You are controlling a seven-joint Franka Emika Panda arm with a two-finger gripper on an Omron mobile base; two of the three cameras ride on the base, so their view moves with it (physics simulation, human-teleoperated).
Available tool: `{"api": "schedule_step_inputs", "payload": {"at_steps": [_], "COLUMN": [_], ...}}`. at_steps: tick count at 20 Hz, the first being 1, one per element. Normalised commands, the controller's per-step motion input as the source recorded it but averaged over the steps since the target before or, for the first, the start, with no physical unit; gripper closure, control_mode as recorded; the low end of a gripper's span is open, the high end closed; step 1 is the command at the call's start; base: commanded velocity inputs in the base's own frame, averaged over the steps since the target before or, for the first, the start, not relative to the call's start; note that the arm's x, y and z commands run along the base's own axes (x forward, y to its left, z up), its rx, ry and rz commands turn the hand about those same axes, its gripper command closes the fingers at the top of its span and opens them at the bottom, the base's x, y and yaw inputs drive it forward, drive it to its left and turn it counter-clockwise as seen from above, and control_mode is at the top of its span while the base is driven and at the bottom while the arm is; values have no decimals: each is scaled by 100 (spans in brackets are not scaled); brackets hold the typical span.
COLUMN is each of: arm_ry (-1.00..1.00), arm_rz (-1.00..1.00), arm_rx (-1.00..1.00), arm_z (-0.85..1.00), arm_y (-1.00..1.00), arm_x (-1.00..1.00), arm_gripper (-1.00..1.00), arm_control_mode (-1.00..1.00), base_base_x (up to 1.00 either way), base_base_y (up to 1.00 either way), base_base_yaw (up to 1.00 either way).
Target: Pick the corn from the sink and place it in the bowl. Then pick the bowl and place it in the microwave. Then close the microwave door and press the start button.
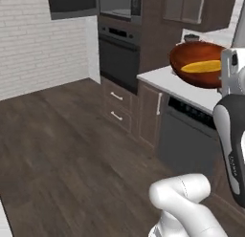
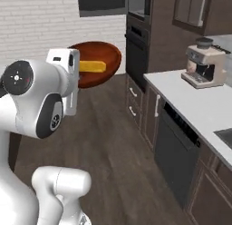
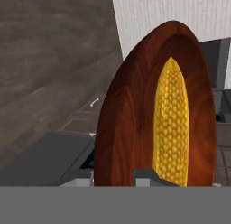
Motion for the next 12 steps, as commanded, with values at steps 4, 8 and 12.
{"api": "schedule_step_inputs", "payload": {"at_steps": [4,8,12], "arm_ry": [0,0,0], "arm_rz": [0,0,0], "arm_rx": [0,0,0], "arm_z": [0,0,0], "arm_y": [0,0,0], "arm_x": [0,0,0], "arm_gripper": [100,100,100], "arm_control_mode": [100,100,100], "base_base_x": [77,100,100], "base_base_y": [55,20,-3], "base_base_yaw": [24,10,1]}}
